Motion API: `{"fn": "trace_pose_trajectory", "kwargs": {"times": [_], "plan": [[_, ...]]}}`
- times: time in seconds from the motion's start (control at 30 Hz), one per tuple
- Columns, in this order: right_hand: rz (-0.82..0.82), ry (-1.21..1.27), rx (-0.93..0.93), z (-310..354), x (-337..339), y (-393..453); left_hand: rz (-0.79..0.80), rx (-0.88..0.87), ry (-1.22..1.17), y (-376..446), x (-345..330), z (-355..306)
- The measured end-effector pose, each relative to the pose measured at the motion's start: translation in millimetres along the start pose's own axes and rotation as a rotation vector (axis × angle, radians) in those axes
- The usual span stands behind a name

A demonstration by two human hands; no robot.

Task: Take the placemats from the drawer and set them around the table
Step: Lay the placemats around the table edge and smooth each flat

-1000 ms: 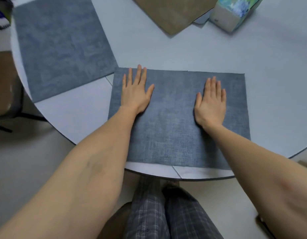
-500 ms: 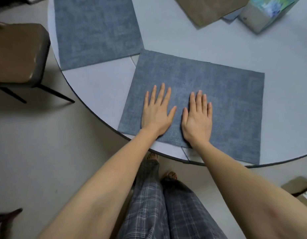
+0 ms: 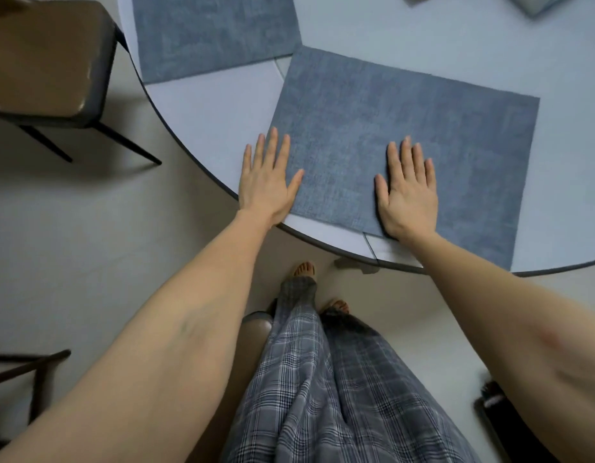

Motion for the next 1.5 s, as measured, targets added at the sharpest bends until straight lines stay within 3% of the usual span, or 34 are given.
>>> {"fn": "trace_pose_trajectory", "kwargs": {"times": [0.1, 0.3, 0.43, 0.53, 0.7, 0.87, 0.93, 1.03, 1.1, 1.23, 1.5], "plan": [[0.017, -0.021, -0.014, -27.7, 6.5, -22.7, 0.066, 0.043, 0.053, 0.4, 7.0, -8.6], [0.014, -0.031, -0.199, -92.8, 20.5, -70.1, 0.169, 0.249, -0.103, 5.4, 19.1, -37.9], [0.050, -0.001, -0.314, -129.9, 29.2, -98.8, 0.252, 0.268, -0.109, 4.1, 26.1, -42.0], [0.023, -0.015, -0.369, -134.5, 46.1, -97.2, 0.271, 0.090, -0.070, 10.1, 40.5, -69.7], [0.112, 0.120, -0.123, -93.5, 52.6, -59.2, 0.210, -0.357, -0.128, 14.0, 66.4, -169.8], [0.278, 0.083, -0.070, -99.5, 47.3, -53.0, 0.250, -0.457, 0.016, 16.1, 50.5, -183.4], [0.260, -0.020, -0.046, -103.2, 61.1, -47.0, 0.272, -0.471, -0.005, 27.7, 58.1, -177.2], [0.124, -0.095, -0.128, -97.9, 105.4, -14.0, 0.408, -0.504, -0.123, 56.2, 90.8, -181.8], [0.103, -0.078, -0.197, -93.1, 134.5, 13.3, 0.459, -0.541, -0.039, 79.4, 120.3, -181.6], [0.068, 0.027, -0.180, -85.6, 186.9, 74.9, 0.368, -0.506, -0.021, 142.5, 182.0, -177.1], [0.073, -0.078, -0.004, -102.5, 280.1, 208.3, 0.198, -0.323, -0.069, 245.8, 252.0, -177.2]]}}
Point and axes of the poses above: each hand's wrist, its own y-axis towards the middle knuckle, its own x-axis out of the back of the hand, z = x × y, the point moved 7 cm from there along y, towards the middle knuckle, and after that the axes turned 7 degrees about y, right-handed, at the moved point
